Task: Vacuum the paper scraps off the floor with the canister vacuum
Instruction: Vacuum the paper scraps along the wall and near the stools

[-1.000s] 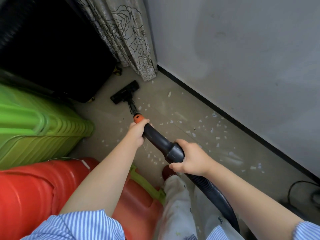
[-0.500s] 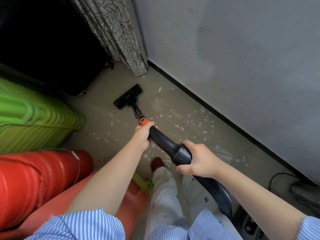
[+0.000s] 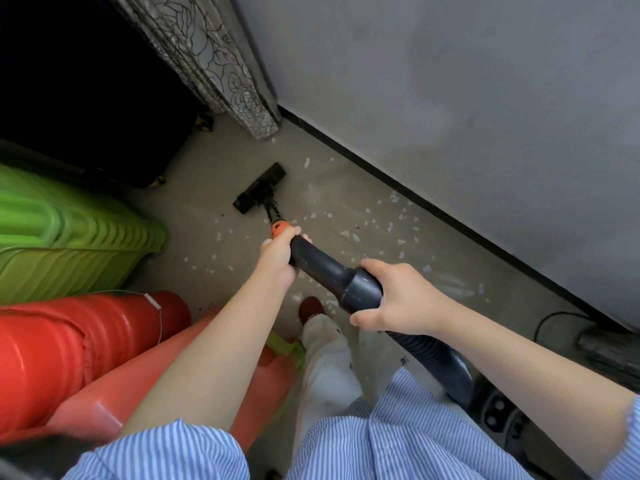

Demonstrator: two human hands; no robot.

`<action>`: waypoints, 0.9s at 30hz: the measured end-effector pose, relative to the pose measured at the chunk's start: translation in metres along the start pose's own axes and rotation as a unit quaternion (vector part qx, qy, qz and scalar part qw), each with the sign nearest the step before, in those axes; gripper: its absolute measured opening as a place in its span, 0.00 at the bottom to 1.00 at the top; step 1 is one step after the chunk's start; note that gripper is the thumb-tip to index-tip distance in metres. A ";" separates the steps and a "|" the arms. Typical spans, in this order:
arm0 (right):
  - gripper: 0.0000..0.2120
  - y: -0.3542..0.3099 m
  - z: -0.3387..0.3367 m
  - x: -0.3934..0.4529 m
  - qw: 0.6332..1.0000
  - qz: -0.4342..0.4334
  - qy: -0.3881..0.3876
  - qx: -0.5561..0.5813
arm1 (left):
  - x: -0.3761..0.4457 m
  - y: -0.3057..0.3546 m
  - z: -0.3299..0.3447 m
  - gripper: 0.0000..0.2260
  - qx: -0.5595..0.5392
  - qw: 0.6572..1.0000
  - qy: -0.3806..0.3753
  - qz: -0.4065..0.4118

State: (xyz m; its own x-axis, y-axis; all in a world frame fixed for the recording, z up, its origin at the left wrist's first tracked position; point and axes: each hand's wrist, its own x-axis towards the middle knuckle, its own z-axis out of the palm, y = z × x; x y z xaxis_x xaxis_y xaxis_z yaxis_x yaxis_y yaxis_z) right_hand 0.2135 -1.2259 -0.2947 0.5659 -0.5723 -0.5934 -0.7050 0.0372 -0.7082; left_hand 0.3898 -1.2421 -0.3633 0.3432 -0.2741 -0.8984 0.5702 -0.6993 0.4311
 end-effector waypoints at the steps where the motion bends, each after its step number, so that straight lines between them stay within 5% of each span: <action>1: 0.19 0.000 -0.002 0.000 1.000 -0.004 0.002 0.002 | -0.003 0.001 0.002 0.20 0.014 1.000 0.002 0.005; 15: 0.17 0.011 -0.049 0.069 0.997 -0.013 0.034 0.066 | 0.039 0.068 0.059 0.03 0.018 0.998 0.021 0.050; 27: 0.19 0.026 -0.071 0.091 0.996 0.004 0.044 0.079 | 0.052 0.079 0.097 0.08 0.005 0.999 -0.034 0.024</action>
State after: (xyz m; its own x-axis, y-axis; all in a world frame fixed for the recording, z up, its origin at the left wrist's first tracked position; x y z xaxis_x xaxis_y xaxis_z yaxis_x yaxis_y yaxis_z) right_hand 0.2160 -1.3348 -0.3399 0.5163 -0.6401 -0.5690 -0.6290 0.1675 -0.7592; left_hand 0.3800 -1.3751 -0.3840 0.3176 -0.3520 -0.8805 0.5465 -0.6908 0.4733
